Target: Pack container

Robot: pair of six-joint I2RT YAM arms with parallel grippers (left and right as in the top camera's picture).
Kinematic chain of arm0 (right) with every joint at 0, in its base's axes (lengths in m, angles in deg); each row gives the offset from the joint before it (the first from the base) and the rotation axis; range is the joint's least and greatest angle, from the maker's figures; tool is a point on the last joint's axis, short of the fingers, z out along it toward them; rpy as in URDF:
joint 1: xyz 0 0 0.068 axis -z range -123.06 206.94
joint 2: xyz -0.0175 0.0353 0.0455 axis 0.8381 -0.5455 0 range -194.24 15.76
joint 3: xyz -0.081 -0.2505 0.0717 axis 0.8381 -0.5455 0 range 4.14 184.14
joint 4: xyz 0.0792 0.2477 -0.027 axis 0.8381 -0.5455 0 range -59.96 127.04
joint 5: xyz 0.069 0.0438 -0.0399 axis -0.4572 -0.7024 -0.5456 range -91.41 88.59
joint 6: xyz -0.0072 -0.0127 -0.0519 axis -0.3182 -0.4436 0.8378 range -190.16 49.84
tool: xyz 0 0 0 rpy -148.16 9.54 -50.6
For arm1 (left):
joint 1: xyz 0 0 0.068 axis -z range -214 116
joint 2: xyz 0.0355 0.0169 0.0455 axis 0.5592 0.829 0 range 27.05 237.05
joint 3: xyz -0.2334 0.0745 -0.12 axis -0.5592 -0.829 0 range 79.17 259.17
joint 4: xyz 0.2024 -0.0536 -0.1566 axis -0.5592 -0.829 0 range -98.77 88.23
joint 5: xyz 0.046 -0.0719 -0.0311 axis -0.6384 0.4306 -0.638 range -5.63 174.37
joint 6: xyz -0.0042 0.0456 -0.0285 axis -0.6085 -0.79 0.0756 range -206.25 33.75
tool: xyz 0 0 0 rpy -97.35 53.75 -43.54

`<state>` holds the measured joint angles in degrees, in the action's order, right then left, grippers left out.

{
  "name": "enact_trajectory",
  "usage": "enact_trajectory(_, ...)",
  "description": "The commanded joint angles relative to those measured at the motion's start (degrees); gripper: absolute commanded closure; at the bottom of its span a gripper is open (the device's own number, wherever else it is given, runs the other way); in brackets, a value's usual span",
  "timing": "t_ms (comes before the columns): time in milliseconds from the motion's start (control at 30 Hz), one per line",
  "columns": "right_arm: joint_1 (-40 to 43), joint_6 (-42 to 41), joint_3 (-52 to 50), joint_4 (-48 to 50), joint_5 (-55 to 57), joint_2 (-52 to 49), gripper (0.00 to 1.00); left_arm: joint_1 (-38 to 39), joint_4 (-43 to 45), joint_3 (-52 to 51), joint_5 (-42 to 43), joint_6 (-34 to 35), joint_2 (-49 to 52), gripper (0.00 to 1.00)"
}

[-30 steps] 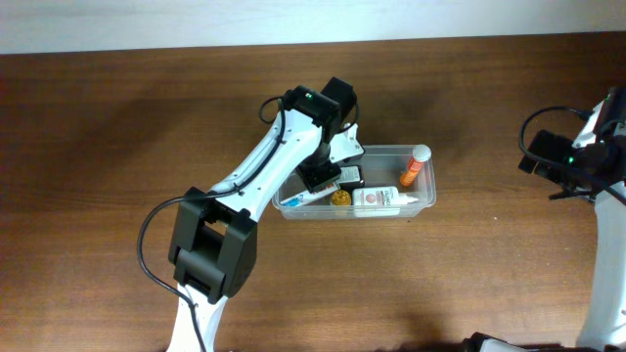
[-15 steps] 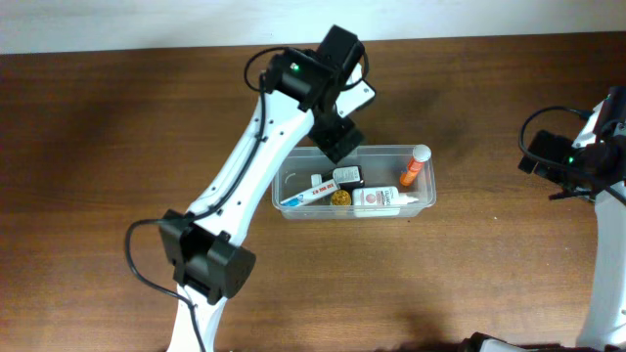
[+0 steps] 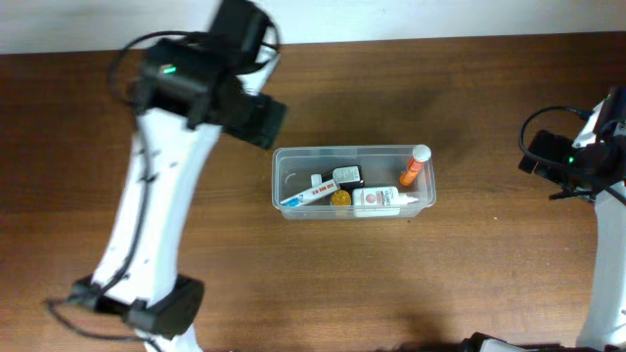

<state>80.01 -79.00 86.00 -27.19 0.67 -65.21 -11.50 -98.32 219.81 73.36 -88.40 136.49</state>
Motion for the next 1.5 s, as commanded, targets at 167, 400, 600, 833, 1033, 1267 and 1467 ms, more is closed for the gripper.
enact_trajectory(167, 0.2, -0.3, 0.8, 0.2, -0.1, -0.1, 0.02, -3.2, -0.2, -2.1, -0.2, 5.1, -15.9, 0.01)
enact_trajectory(400, 0.2, -0.3, 0.8, 0.2, -0.1, -0.1, 0.02, -3.2, 1.2, -20.2, 0.8, 10.4, -36.6, 0.01)
enact_trajectory(600, 0.2, -0.3, 0.8, 0.2, -0.1, -0.1, 0.02, -3.2, 3.4, -28.6, 7.4, 10.5, -45.9, 0.01)
enact_trajectory(833, 0.2, -0.3, 0.8, 0.2, -0.1, -0.1, 0.02, -3.2, 2.4, -30.0, 7.8, 10.5, -48.2, 0.01)
enact_trajectory(1033, 0.2, -0.3, 0.8, 0.2, -0.1, -0.1, 0.02, -3.2, 0.3, -30.1, 7.9, 10.4, -48.2, 0.01)
enact_trajectory(1267, 0.2, -0.3, 0.8, 0.2, -0.1, -0.1, 0.02, -3.2, 2.1, -32.7, 8.7, 10.2, -48.1, 0.01)
enact_trajectory(1467, 0.2, -0.3, 0.8, 0.2, -0.1, -0.1, 0.02, -3.2, 11.4, -42.2, 12.9, -3.0, -48.6, 0.01)
